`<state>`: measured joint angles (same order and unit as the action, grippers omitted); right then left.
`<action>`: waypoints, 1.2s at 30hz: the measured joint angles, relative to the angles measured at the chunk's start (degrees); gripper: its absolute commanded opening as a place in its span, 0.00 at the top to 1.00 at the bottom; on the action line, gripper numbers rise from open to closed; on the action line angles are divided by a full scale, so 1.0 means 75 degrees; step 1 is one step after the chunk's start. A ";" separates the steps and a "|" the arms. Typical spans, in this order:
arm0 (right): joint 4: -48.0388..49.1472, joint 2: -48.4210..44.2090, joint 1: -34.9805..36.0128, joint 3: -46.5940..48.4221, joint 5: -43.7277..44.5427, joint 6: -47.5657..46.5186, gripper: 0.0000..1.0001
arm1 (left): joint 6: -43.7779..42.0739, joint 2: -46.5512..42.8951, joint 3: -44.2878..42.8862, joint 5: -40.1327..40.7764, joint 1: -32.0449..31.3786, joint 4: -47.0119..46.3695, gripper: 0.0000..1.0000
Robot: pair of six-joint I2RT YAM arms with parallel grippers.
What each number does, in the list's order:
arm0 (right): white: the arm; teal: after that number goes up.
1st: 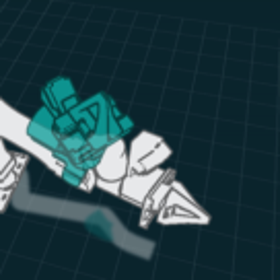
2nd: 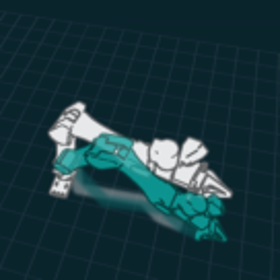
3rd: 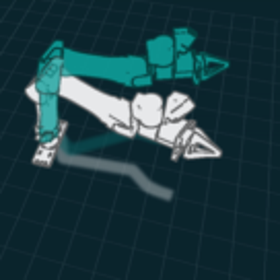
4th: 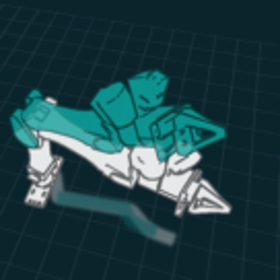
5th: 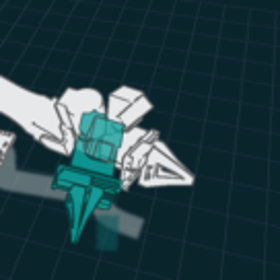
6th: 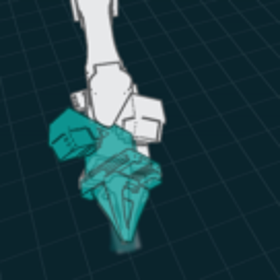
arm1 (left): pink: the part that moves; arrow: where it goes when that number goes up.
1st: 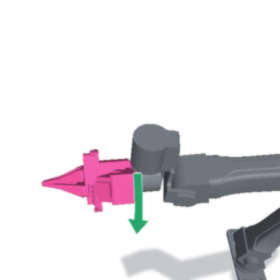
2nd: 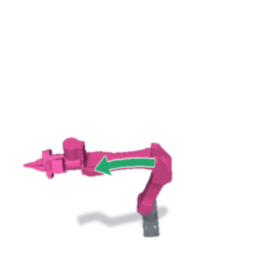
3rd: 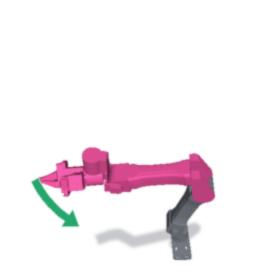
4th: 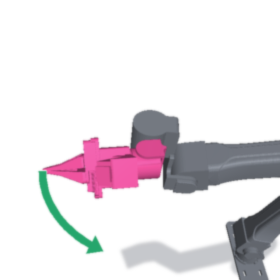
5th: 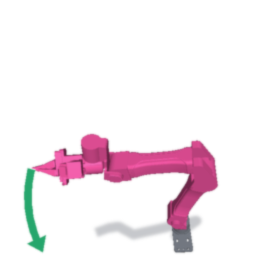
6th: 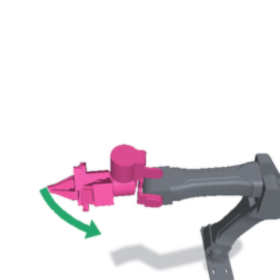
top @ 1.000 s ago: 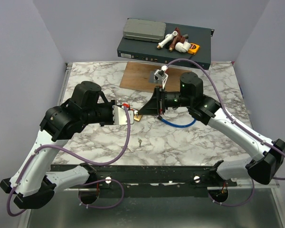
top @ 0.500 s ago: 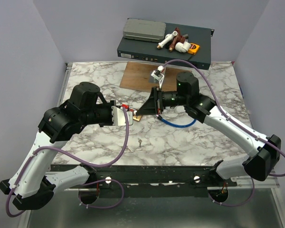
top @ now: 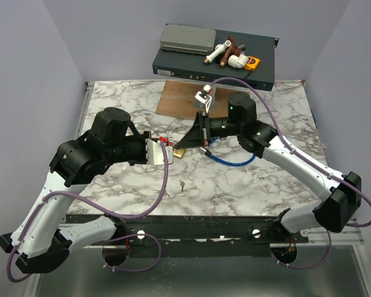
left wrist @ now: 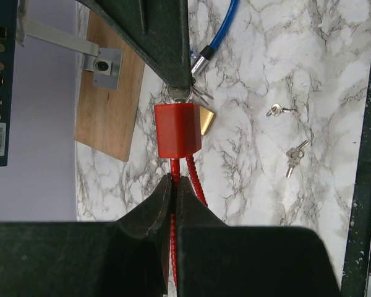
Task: Unlock with the key
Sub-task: Unlock the lock.
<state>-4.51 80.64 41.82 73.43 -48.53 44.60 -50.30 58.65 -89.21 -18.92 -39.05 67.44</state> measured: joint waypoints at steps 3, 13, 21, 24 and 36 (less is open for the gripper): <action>0.0082 0.0061 -0.0044 0.0000 -0.0064 0.0230 0.99 | -0.0073 0.0003 0.0000 0.0093 -0.0023 -0.0009 1.00; 0.1626 0.0402 -0.0321 -0.0510 -0.0498 0.2640 0.99 | -0.0452 0.0006 0.0111 0.0935 -0.0364 -0.0318 1.00; 0.2014 0.0676 -0.0344 -0.0673 -0.0498 0.4167 0.99 | -0.0912 -0.0201 0.0723 0.2022 -0.0810 -0.0807 1.00; 0.2346 0.0676 -0.0353 -0.0752 -0.0431 0.4747 0.99 | -0.1072 -0.0335 0.0833 0.2317 -0.0956 -0.1037 1.00; 0.3803 0.0676 -0.0358 -0.1498 -0.0192 0.6805 0.98 | -0.1253 -0.0463 0.0973 0.2684 -0.1218 -0.1276 1.00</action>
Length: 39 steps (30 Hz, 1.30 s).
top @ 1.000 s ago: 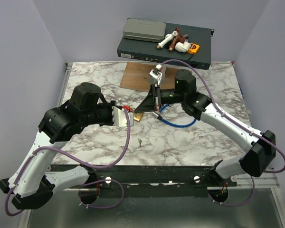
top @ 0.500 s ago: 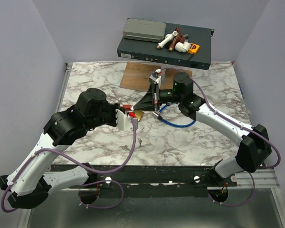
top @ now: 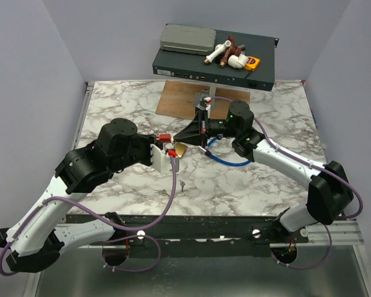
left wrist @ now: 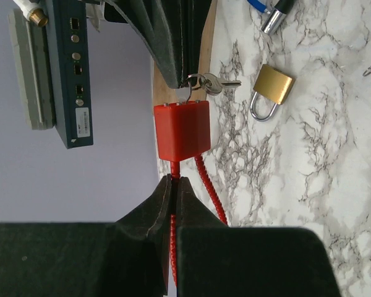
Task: Unlock with the key
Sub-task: Unlock the lock.
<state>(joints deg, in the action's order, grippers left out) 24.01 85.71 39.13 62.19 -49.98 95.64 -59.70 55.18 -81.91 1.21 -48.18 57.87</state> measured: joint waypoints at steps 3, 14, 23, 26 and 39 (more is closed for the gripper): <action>0.0236 0.0000 0.0000 -0.0003 0.0003 0.0268 0.90 | -0.0038 -0.0058 0.0020 0.0044 -0.0032 -0.0076 1.00; 0.0589 -0.0015 0.0000 -0.0087 0.0189 0.0708 0.53 | -0.0044 -0.0099 0.0070 0.0047 -0.0067 -0.0160 1.00; 0.0192 -0.0382 -0.0055 -0.0087 0.0323 0.0309 0.01 | -0.0032 -0.0061 0.0082 -0.0079 -0.0137 -0.0169 1.00; -0.0184 -0.0522 -0.0221 -0.0085 0.0315 -0.0102 0.00 | -0.0026 -0.0055 0.0067 -0.0108 -0.0143 -0.0166 1.00; -0.3882 -0.0793 -0.0962 0.2634 0.1303 -0.6478 0.00 | 0.0711 0.0134 -0.0790 -0.0988 -0.0125 0.0356 1.00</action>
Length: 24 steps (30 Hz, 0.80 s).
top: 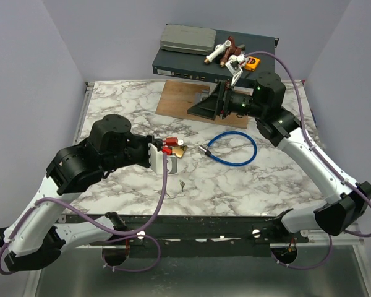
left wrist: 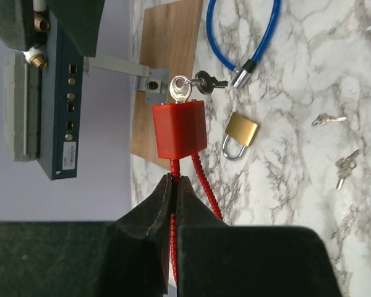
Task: Unlock with the key
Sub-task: Unlock the lock.
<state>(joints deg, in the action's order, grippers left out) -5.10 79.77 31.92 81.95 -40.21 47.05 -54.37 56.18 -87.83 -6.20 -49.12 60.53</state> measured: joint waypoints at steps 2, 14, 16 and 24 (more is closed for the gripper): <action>-0.0128 -0.0122 0.0000 0.0052 0.0038 -0.0895 0.00 | 0.0271 0.0044 -0.0175 -0.0353 0.0058 0.0134 1.00; 0.0656 -0.1017 0.0213 -0.0737 -0.0326 -0.2836 0.02 | 0.1728 0.0256 -0.0364 -0.2407 0.0912 0.0863 1.00; 0.0052 -0.0723 0.0597 -0.0157 -0.0329 -0.3585 0.05 | 0.1874 0.0350 -0.0423 -0.2734 0.1145 0.0970 1.00; -0.2078 -0.0498 0.1588 0.0673 -0.0437 -0.5665 0.09 | 0.2186 0.0554 -0.0440 -0.3401 0.1480 0.1177 1.00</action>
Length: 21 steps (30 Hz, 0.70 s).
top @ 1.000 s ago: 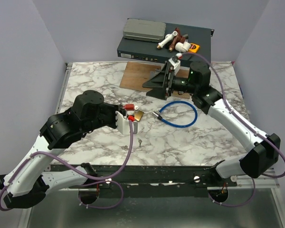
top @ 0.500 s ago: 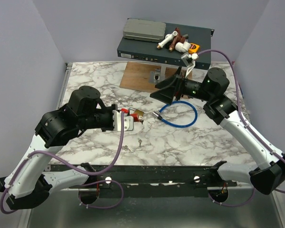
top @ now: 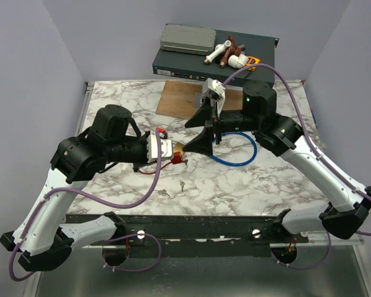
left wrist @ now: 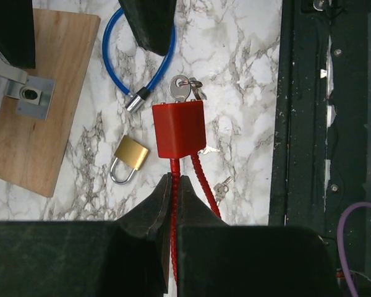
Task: Unlock with the key
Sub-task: Unlock the lock.
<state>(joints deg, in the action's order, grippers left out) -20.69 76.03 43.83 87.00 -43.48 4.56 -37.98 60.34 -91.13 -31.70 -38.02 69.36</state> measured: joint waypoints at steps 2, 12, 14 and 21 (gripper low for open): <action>-0.0498 0.0154 0.0175 0.0323 0.0035 -0.0446 0.11 | 0.0020 0.0000 0.0000 -0.0082 0.0009 0.0032 1.00; -0.2349 0.1265 0.1075 0.1358 0.0472 -0.1818 0.21 | 0.0041 0.0035 0.0012 -0.0291 0.0012 0.0204 1.00; -0.2588 0.1373 0.1137 0.1466 0.0551 -0.1955 0.23 | 0.0029 0.0038 0.0012 -0.0300 0.0012 0.0283 1.00; -0.3185 0.1600 0.1326 0.1853 0.0845 -0.2288 0.32 | -0.0073 0.0038 0.0012 -0.0318 0.0012 0.0484 1.00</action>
<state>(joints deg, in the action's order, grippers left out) -44.58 88.03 53.78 100.90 -37.15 -12.60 -38.52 60.62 -91.05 -34.09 -37.93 72.99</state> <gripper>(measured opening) 0.705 0.009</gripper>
